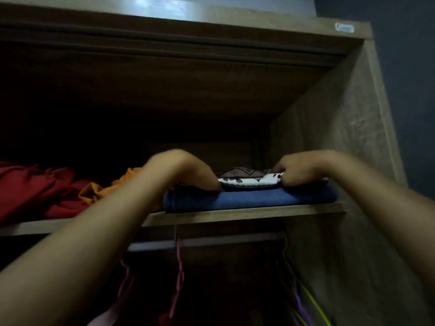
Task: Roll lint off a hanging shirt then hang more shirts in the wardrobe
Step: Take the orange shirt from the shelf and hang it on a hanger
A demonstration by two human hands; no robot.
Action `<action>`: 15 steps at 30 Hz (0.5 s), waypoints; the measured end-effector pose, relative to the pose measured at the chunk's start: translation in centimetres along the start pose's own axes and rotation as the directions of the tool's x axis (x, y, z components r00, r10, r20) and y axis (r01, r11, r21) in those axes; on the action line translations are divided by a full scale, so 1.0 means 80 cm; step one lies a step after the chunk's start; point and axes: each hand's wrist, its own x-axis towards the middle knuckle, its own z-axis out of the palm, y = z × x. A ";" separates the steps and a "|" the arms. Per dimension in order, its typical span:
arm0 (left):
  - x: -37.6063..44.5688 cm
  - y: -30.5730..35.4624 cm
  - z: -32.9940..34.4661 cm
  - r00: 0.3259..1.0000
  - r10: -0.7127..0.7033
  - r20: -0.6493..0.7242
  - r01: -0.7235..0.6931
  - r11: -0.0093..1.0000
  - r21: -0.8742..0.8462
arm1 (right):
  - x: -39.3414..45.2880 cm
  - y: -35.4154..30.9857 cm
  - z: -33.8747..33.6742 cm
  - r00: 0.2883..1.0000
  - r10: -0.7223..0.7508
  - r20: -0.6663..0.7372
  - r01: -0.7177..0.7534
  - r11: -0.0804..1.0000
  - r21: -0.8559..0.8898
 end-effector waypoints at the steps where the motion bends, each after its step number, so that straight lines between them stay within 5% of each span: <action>1: -0.008 -0.003 -0.009 0.997 0.008 0.074 -0.003 0.997 -0.078 | -0.003 -0.001 -0.009 1.000 -0.017 0.019 0.014 0.992 0.125; 3: -0.010 -0.007 -0.022 0.993 0.114 0.038 -0.103 0.969 -0.224 | -0.003 -0.009 -0.018 0.997 -0.056 -0.057 0.072 0.938 0.339; 5: 0.005 -0.005 -0.019 0.980 0.113 -0.162 -0.154 0.951 -0.267 | 0.005 -0.025 -0.013 0.986 -0.072 -0.149 0.129 0.899 0.419; 7: 0.028 -0.009 -0.002 0.974 0.073 -0.213 -0.111 0.979 -0.169 | 0.017 -0.041 0.003 0.994 -0.074 -0.084 0.099 0.934 0.345; 9: 0.058 -0.018 0.012 0.994 0.072 -0.082 -0.076 0.996 -0.050 | 0.024 -0.051 0.014 0.997 -0.054 0.048 0.044 0.983 0.180; 11: 0.075 -0.025 0.019 0.996 0.084 -0.032 -0.086 0.995 -0.046 | 0.030 -0.051 0.015 0.991 -0.030 0.133 0.013 0.992 0.124; 15: 0.069 -0.024 0.022 0.981 0.132 -0.144 -0.148 0.983 -0.109 | 0.039 -0.048 0.008 0.984 0.026 0.175 -0.054 0.986 0.157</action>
